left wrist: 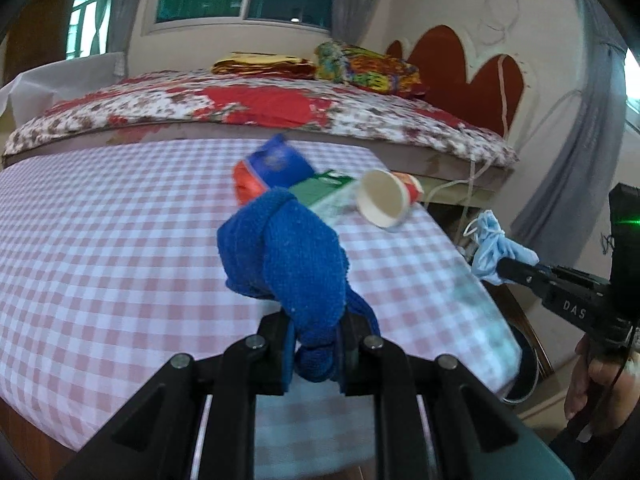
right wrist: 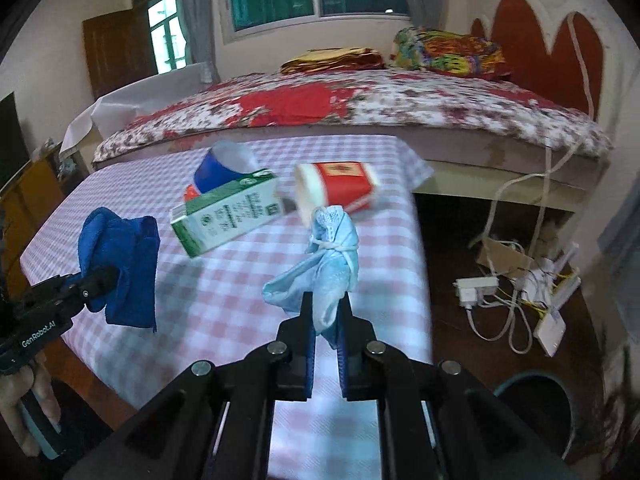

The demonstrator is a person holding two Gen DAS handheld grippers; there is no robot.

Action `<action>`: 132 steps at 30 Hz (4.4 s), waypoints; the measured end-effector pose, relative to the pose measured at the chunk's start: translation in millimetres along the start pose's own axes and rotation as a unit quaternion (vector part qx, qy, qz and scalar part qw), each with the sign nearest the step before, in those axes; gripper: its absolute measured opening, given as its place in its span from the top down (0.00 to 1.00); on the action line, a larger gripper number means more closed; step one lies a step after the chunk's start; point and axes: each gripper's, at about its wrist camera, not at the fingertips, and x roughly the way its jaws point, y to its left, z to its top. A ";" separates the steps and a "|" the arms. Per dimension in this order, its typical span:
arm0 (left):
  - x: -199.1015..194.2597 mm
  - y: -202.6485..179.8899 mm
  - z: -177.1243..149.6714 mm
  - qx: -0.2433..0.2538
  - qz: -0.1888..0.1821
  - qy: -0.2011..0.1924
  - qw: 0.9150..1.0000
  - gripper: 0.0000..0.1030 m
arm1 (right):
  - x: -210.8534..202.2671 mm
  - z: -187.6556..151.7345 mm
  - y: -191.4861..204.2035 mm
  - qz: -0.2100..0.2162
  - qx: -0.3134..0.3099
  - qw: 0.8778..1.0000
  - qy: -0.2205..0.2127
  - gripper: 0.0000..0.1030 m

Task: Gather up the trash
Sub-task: 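Carry the blue cloth and light-blue mask over the bucket and release both, then move both tools back over the table toward the remaining trash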

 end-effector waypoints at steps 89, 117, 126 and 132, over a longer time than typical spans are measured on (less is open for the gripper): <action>150.8 -353.0 -98.5 0.282 -0.151 0.200 0.926 0.05 | -45.9 -226.8 -319.6 -0.236 0.208 0.934 0.169 0.00; 57.1 -259.5 -18.1 0.202 -0.108 0.077 0.970 0.01 | -85.2 -123.5 -225.5 -0.196 0.142 0.969 0.057 0.00; 34.4 -165.6 4.9 0.122 -0.047 0.043 0.990 0.01 | -59.6 -67.9 -149.9 -0.150 0.064 0.986 0.025 0.00; 20.4 -91.4 17.8 0.066 -0.004 0.014 0.998 0.01 | -31.2 -38.1 -96.7 -0.098 0.019 0.995 0.026 0.00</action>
